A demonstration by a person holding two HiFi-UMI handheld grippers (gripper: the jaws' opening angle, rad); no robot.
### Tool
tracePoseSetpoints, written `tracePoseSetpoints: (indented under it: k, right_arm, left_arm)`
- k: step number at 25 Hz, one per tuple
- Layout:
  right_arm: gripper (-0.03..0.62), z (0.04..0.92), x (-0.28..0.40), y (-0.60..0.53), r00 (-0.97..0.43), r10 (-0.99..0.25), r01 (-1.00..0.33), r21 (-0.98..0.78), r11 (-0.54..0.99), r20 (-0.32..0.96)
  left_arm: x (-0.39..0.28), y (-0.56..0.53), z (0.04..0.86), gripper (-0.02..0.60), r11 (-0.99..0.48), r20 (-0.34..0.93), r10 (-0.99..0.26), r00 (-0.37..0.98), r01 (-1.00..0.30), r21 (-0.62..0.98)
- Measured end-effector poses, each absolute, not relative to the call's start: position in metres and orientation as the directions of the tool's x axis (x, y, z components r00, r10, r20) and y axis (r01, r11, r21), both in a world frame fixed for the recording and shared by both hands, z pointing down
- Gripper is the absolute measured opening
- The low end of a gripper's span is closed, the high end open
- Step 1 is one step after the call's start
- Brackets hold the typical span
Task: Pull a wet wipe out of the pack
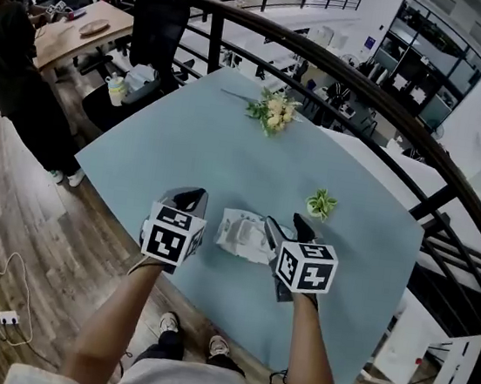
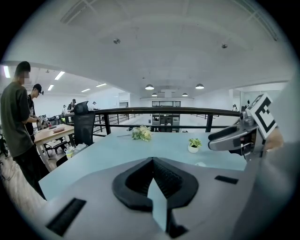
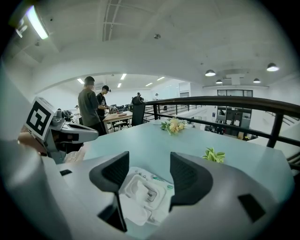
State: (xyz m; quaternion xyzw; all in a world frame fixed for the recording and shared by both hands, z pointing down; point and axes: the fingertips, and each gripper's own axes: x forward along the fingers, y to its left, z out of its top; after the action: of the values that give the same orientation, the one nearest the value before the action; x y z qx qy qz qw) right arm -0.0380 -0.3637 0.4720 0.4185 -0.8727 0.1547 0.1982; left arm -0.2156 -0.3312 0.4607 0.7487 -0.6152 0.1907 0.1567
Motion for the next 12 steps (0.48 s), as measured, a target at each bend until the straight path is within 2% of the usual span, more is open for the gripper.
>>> tracePoseSetpoints:
  k: [12]
  right_arm:
    - [0.275,0.512,-0.042,-0.352,-0.58,-0.602,-0.767,-0.121,0.629,0.549]
  left_arm:
    - [-0.207,-0.318,0.487,-0.006,-0.188,0.523,-0.836,0.167,-0.982,0.014]
